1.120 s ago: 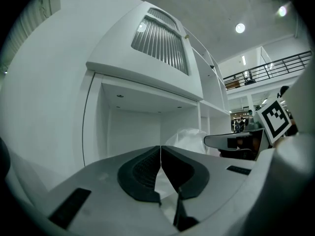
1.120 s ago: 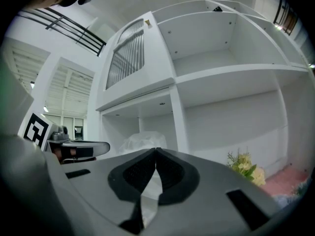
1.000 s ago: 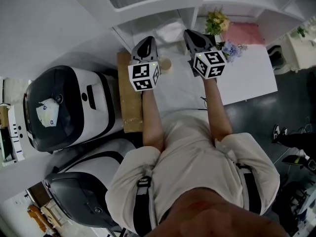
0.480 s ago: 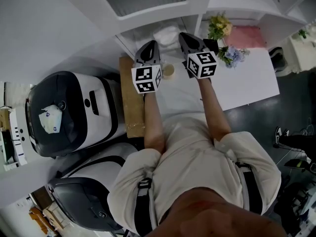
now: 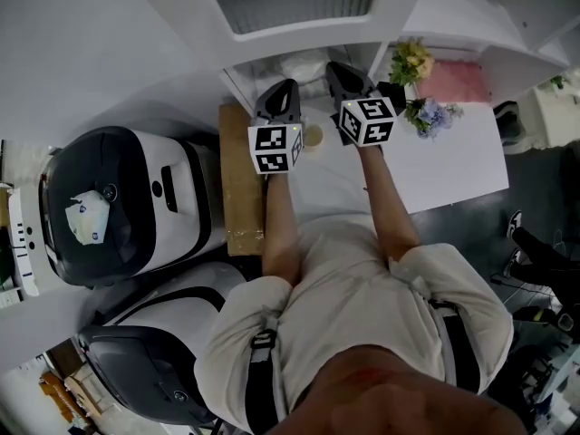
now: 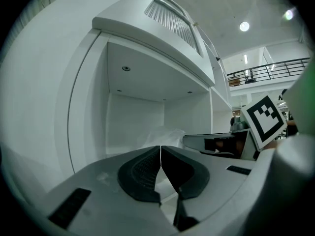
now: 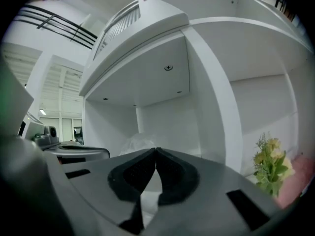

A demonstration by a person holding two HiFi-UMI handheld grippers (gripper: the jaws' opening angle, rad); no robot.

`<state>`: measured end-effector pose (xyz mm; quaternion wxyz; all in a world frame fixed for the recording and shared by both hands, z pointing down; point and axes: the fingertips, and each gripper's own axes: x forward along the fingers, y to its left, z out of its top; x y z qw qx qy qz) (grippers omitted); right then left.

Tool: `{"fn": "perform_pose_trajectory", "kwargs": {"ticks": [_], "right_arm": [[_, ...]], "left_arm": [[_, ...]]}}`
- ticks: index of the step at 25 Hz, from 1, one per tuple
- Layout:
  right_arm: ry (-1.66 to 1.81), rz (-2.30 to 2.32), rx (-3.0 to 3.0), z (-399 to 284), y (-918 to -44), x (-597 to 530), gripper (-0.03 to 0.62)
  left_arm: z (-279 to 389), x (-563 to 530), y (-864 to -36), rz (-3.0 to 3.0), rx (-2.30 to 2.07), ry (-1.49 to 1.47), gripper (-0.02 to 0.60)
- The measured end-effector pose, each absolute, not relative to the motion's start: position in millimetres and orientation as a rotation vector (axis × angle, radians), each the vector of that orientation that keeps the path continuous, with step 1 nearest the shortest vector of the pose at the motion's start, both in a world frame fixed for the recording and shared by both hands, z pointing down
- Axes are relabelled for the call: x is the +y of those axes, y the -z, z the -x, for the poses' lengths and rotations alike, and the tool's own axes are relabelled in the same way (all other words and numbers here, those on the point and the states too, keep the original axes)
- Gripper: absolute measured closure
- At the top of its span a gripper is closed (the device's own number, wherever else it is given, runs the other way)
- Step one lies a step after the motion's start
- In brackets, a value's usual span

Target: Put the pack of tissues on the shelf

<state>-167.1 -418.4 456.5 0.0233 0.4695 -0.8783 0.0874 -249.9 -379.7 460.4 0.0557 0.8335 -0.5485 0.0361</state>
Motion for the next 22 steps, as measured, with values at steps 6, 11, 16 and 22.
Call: {"fn": "perform_pose_trajectory", "kwargs": {"ticks": [6,11,16,22], "right_arm": [[-0.251,-1.468,-2.661,173.4,-466.8,-426.6,0.525],[-0.24,-1.451,-2.596,175.7,-477.7,-431.4,0.525],[-0.258,-1.407,-2.571,178.5,-488.6,-429.7,0.525],[-0.276,-1.402,-2.499,177.0,-504.3,-427.8,0.525]], "left_arm": [[258.3,-383.0,-462.5,-2.496,-1.657,-0.059,0.569],[261.7,-385.7,-465.2,-2.489,-1.661,-0.062,0.569],[264.4,-387.1,-468.4,-2.461,-1.669,-0.04,0.569],[262.4,-386.2,-470.3,-2.471,-1.66,-0.045,0.569]]}}
